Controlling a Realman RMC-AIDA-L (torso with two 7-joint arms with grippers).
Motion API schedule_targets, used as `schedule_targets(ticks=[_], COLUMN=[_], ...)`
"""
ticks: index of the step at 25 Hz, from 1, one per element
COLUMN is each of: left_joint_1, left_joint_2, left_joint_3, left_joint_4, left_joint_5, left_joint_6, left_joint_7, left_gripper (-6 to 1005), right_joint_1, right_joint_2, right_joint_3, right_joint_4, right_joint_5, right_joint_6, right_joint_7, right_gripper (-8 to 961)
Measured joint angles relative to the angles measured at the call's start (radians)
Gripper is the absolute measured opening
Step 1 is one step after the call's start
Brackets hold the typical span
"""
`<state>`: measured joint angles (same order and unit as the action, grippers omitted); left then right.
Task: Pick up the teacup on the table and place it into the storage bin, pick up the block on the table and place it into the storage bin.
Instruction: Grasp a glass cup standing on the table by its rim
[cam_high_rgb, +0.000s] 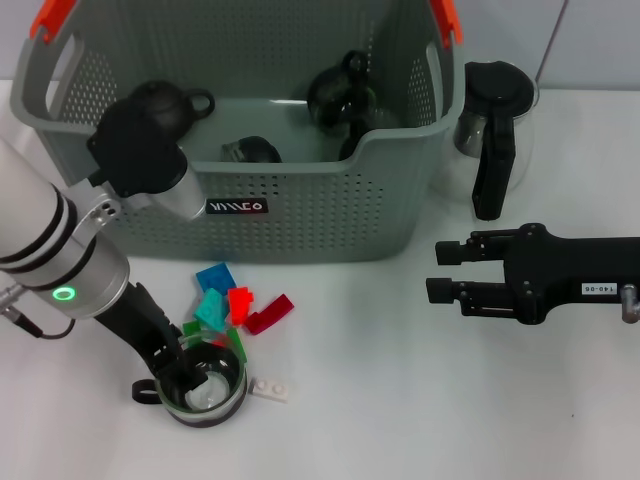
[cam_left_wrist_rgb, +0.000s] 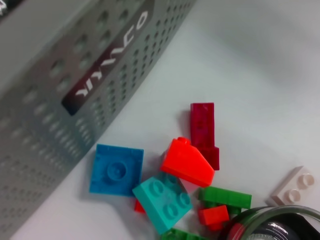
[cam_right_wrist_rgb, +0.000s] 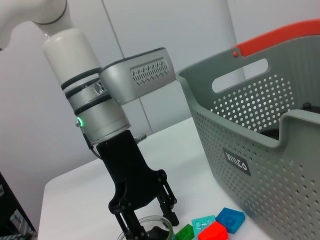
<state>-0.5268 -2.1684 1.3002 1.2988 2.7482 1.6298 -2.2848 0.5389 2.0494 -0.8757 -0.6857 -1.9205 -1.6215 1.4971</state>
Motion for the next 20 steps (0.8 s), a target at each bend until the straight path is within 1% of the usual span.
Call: schedule_targets(ticks=[9, 13, 20], left_joint_1=[-0.011, -0.016, -0.024], left_joint_2=[-0.001, -0.004, -0.001], left_joint_3=[0.022, 0.026, 0.032], left_joint_4=[-0.009, -0.011, -0.011], left_joint_5=[0.014, 0.024, 0.027], left_joint_6=[-0.001, -0.002, 0.006], left_joint_7=[-0.041, -0.047, -0.065], left_gripper=[520, 432, 278], right_joint_1=[-0.004, -0.005, -0.008], right_joint_2=[-0.001, -0.001, -0.002], right_joint_3=[0.000, 0.000, 0.000], right_joint_4=[0.000, 0.000, 0.000], right_joint_5=[0.000, 0.000, 0.000], right_joint_6=[0.000, 0.000, -0.001], right_joint_7=[0.000, -0.001, -0.003], right_gripper=[582, 582, 582])
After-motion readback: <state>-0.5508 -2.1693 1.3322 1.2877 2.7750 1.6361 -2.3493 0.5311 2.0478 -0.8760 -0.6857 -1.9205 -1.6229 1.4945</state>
